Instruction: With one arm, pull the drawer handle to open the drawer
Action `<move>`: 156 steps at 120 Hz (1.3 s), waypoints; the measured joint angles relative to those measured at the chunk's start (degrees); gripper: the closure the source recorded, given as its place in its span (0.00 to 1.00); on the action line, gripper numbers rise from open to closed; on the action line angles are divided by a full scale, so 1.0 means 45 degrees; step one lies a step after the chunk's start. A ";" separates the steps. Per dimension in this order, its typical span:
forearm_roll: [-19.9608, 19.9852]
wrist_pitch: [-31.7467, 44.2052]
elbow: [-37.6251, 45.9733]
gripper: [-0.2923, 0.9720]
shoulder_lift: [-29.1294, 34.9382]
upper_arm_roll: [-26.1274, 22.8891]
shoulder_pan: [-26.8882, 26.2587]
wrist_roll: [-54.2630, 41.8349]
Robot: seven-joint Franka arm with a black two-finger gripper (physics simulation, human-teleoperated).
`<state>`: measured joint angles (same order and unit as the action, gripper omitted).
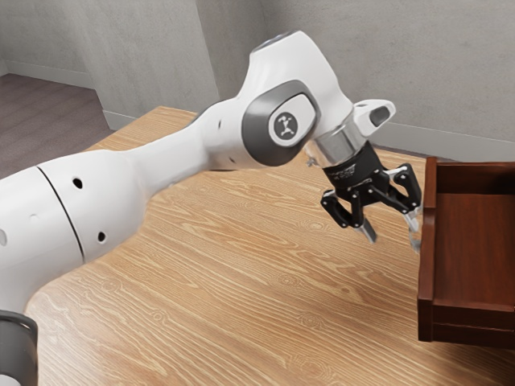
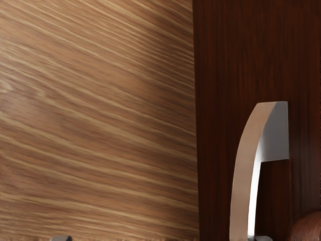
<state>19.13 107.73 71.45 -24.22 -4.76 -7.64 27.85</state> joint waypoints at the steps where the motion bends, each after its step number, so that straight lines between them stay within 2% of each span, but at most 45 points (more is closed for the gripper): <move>1: 0.0000 -0.0006 0.0009 0.43 0.0009 0.0003 0.0000 0.0000; 51: -0.0001 -0.0444 0.0131 0.43 0.0268 0.0393 -0.0006 -0.0016; 131: -0.0089 -0.0596 0.0107 0.38 0.0482 0.0405 -0.0039 -0.0036; 156: -0.0132 -0.0637 0.0106 0.43 0.0687 0.0419 -0.0055 -0.0031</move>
<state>18.54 104.87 71.93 -21.13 -2.87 -7.89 27.71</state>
